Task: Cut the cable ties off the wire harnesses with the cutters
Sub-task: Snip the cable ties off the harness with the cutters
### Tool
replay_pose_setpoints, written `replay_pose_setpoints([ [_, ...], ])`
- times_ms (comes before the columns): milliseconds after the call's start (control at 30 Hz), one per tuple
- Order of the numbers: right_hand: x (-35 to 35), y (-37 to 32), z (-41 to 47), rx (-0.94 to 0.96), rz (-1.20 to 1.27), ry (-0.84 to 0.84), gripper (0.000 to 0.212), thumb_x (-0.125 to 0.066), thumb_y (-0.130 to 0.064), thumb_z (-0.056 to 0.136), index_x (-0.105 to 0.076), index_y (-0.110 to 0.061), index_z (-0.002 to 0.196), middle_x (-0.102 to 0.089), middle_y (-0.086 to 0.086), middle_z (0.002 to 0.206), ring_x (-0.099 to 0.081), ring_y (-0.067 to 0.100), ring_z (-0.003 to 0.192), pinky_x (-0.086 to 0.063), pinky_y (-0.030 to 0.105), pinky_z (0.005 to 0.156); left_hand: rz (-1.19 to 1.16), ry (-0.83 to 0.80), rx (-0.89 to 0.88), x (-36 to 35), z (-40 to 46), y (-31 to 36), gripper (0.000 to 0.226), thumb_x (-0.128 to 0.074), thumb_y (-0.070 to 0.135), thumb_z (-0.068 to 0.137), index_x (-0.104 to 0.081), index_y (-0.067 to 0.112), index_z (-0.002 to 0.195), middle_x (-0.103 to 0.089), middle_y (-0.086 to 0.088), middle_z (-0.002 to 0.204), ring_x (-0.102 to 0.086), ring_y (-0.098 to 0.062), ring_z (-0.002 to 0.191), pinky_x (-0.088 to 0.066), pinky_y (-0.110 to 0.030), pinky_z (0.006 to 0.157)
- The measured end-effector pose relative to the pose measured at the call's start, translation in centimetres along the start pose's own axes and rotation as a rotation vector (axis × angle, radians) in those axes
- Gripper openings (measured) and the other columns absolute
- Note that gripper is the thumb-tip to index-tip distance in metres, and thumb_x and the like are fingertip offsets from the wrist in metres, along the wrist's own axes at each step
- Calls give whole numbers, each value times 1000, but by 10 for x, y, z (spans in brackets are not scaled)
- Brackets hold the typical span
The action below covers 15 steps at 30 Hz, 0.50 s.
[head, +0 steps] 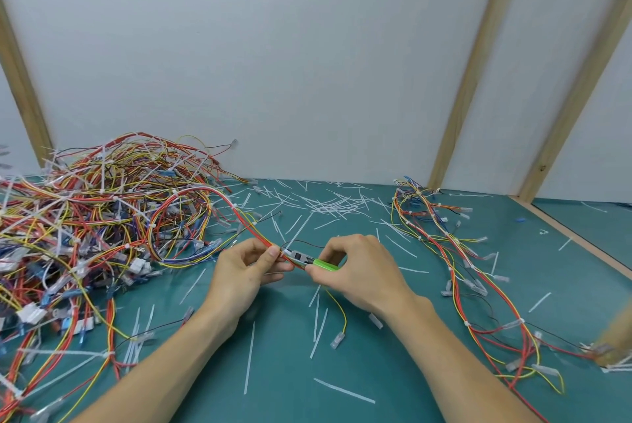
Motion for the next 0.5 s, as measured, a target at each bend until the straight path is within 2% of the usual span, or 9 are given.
replay_pose_setpoints([
  [200, 1, -2, -1, -6, 11, -11, 35, -71, -63, 74, -74, -29, 79, -71, -13, 77, -61, 8, 82, -51, 31, 72, 0, -1, 1, 0, 0, -1, 16, -59, 8, 99, -65, -6, 92, -76, -19, 85, -77, -22, 81, -62, -25, 70],
  [500, 3, -3, 0, -8, 13, -11, 33, -72, -63, 73, -75, -30, 78, -72, -12, 77, -62, 8, 79, -53, 32, 72, -12, -4, 5, 0, 0, -1, 16, -60, 8, 98, -64, -7, 93, -76, -20, 85, -77, -21, 79, -61, -24, 68],
])
Point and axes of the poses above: each hand's wrist, its own z-axis towards the middle knuckle, its own x-axis out of the back of the hand, y = z × x, the point moved 7 cm from there along z, towards the middle knuckle
